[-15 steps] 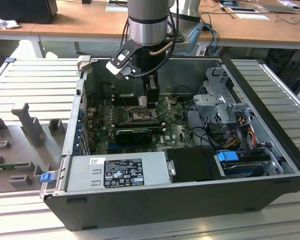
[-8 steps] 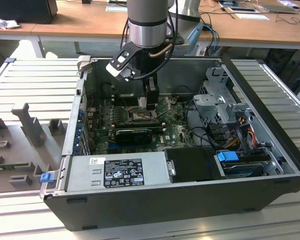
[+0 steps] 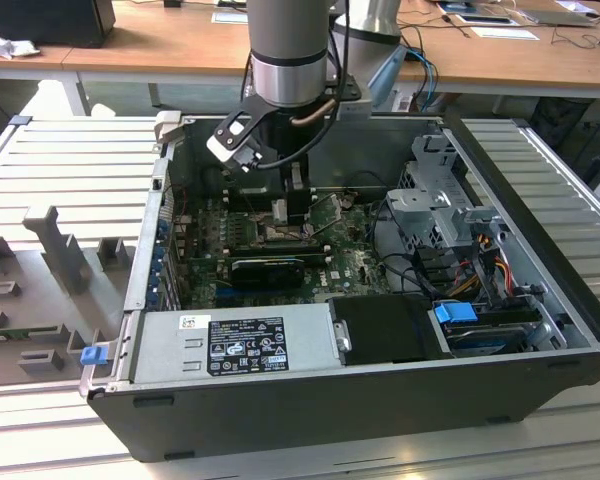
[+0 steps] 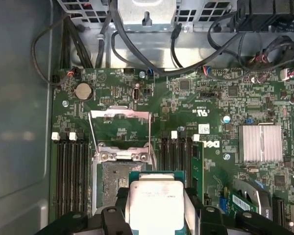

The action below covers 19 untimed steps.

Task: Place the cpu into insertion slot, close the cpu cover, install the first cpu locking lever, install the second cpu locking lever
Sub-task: 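Place the cpu into insertion slot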

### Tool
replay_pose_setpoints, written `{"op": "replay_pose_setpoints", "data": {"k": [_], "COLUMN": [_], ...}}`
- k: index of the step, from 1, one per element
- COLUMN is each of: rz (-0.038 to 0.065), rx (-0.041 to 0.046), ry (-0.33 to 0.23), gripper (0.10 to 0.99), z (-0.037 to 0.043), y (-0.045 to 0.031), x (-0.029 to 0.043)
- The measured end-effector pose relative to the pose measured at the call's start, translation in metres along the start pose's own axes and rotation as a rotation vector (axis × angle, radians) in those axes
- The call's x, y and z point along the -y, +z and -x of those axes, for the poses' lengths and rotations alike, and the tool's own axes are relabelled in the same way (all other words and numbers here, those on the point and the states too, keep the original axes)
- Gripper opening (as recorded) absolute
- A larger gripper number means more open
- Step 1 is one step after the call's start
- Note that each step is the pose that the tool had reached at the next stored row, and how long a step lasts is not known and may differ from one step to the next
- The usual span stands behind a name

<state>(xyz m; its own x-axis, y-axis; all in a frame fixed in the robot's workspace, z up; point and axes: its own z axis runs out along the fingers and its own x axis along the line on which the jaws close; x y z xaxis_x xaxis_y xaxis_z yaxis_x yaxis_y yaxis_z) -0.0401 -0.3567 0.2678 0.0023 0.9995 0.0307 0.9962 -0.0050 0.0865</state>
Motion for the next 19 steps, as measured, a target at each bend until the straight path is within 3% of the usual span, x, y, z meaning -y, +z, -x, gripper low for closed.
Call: {"op": "replay_pose_setpoints", "data": {"k": [10,19], "rz": [0.0,-0.001], "rx": [0.0001,-0.0003], "ry": [0.0,0.0], "gripper": [0.529,0.529], "z": [-0.0051,-0.0121], "y": [0.0129,0.0197], "x": [0.004,-0.0013]}}
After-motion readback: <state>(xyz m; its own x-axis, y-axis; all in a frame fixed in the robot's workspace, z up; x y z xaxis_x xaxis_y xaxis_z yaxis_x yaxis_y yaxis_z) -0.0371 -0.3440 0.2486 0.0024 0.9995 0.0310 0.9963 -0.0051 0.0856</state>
